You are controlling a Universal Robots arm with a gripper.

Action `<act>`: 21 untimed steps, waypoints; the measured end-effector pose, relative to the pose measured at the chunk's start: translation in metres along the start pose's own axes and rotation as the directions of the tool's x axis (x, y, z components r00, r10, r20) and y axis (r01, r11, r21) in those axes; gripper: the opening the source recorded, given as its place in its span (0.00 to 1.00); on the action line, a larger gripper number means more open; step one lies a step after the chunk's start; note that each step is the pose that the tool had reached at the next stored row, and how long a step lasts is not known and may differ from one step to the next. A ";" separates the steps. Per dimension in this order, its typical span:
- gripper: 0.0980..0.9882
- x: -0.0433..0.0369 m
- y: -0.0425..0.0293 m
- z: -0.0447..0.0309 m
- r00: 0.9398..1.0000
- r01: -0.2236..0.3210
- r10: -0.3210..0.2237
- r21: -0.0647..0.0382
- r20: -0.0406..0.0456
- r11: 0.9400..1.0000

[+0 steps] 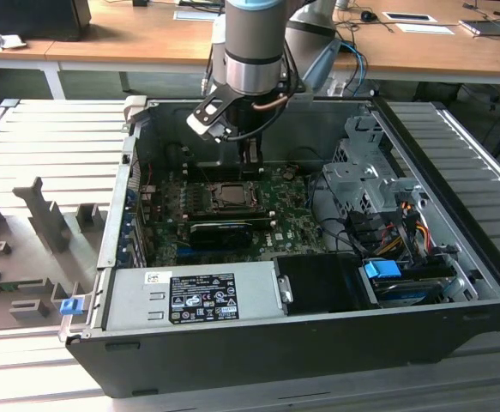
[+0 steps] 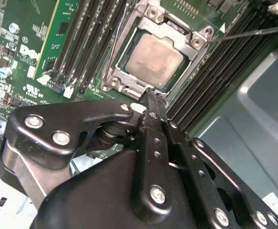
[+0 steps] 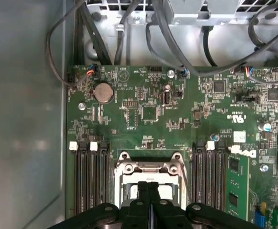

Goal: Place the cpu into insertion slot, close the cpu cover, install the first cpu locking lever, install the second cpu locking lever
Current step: 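Close the cpu cover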

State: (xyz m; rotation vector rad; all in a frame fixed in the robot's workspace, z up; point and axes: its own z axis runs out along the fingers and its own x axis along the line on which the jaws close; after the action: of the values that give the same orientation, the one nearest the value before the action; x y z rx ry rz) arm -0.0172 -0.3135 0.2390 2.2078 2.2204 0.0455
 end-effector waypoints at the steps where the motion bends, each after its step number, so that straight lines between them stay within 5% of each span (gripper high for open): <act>1: 0.01 0.0000 -0.0004 0.0002 1.000 0.000 0.000 0.000 0.000 1.000; 7: 0.01 0.0000 -0.0062 0.0090 1.000 0.000 0.000 0.001 -0.002 1.000; 21: 0.01 0.0001 -0.0263 0.0095 1.000 0.008 -0.008 0.002 -0.002 1.000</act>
State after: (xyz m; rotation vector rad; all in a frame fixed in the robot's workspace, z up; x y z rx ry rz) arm -0.0432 -0.3134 0.2288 2.2010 2.2311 0.0447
